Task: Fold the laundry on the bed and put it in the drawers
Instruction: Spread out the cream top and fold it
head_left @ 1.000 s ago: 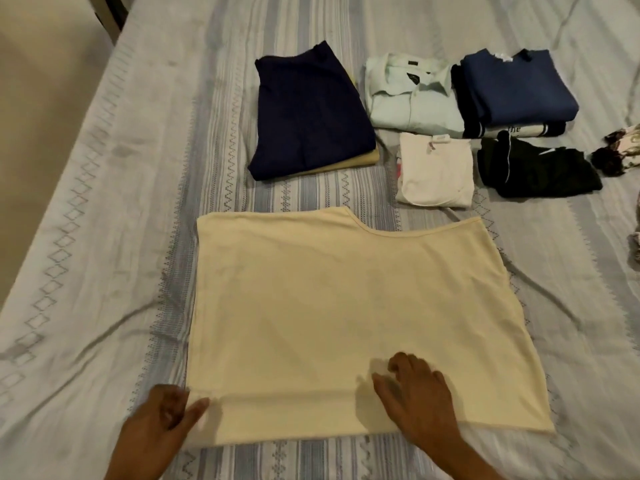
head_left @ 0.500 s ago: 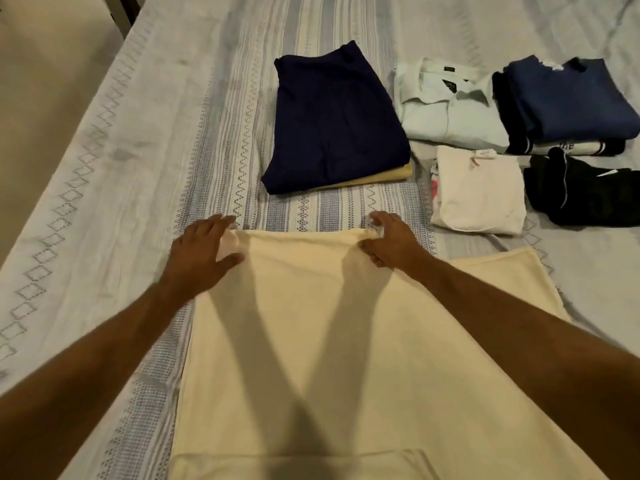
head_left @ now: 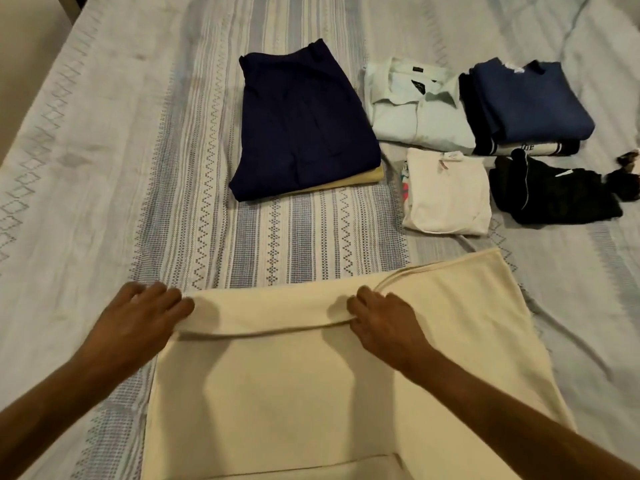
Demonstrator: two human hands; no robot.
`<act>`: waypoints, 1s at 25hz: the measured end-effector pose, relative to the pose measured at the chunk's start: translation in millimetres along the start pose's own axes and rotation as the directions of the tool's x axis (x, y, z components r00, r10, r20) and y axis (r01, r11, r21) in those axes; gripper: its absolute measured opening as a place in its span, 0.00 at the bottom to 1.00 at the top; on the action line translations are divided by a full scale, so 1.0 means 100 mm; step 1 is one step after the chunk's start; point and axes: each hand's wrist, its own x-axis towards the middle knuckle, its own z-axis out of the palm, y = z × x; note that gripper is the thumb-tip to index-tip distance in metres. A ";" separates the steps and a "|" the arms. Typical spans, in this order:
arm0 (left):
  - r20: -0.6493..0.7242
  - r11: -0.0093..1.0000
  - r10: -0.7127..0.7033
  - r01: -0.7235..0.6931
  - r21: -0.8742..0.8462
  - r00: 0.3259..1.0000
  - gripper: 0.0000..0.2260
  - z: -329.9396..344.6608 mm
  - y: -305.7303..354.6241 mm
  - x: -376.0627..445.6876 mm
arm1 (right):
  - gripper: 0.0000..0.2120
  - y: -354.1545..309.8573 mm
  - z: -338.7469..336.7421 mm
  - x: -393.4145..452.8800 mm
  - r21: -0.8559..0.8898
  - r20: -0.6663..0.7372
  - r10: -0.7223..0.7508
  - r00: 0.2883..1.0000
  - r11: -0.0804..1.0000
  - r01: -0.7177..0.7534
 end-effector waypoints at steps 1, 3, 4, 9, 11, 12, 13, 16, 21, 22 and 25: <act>0.066 0.999 0.035 -0.035 0.009 0.997 0.23 0.08 0.03 -0.12 | 0.05 0.00 0.08 -0.11 -0.039 0.015 -0.037 0.999 0.999 0.037; 0.157 0.999 0.037 -0.041 0.025 0.987 0.28 0.23 0.05 -0.26 | 0.07 -0.02 0.18 -0.17 -0.082 0.000 -0.039 0.999 0.996 0.039; 0.175 1.000 0.011 -0.016 0.027 0.985 0.29 0.27 0.05 -0.28 | 0.08 -0.04 0.20 -0.15 -0.084 -0.013 -0.031 0.999 0.996 0.030; 0.131 0.995 -0.091 0.086 0.047 0.987 0.24 0.22 0.13 -0.29 | 0.14 -0.08 0.20 -0.19 -0.014 0.010 0.000 1.000 1.000 0.000; 0.104 0.986 -0.165 0.159 0.059 0.981 0.21 0.18 0.14 -0.21 | 0.20 -0.07 0.18 -0.17 0.002 0.040 0.035 0.999 0.999 -0.036; 0.099 0.980 -0.194 0.189 0.062 0.976 0.18 0.17 0.14 -0.16 | 0.20 -0.06 0.17 -0.14 0.004 0.047 0.058 0.997 0.998 -0.058; 0.091 0.977 -0.206 0.200 0.072 0.974 0.15 0.19 0.14 -0.13 | 0.20 -0.06 0.17 -0.10 -0.001 0.047 0.073 0.996 0.997 -0.073; 0.087 0.970 -0.235 0.227 0.093 0.968 0.11 0.25 0.20 -0.08 | 0.18 -0.10 0.14 -0.03 -0.089 0.067 0.045 0.997 0.995 -0.039; 0.188 0.981 -0.163 0.179 -0.072 0.969 0.30 0.46 0.32 -0.30 | 0.27 0.07 0.12 -0.04 -0.114 0.187 0.173 0.967 0.981 -0.154; 0.216 0.980 -0.124 0.153 -0.128 0.969 0.31 0.51 0.34 -0.33 | 0.30 0.10 0.14 -0.02 -0.059 0.268 0.211 0.940 0.977 -0.203; 0.379 0.924 -0.167 0.279 -0.262 0.910 0.33 0.58 0.39 -0.31 | 0.32 0.20 0.20 -0.02 0.007 0.340 0.235 0.910 0.968 -0.252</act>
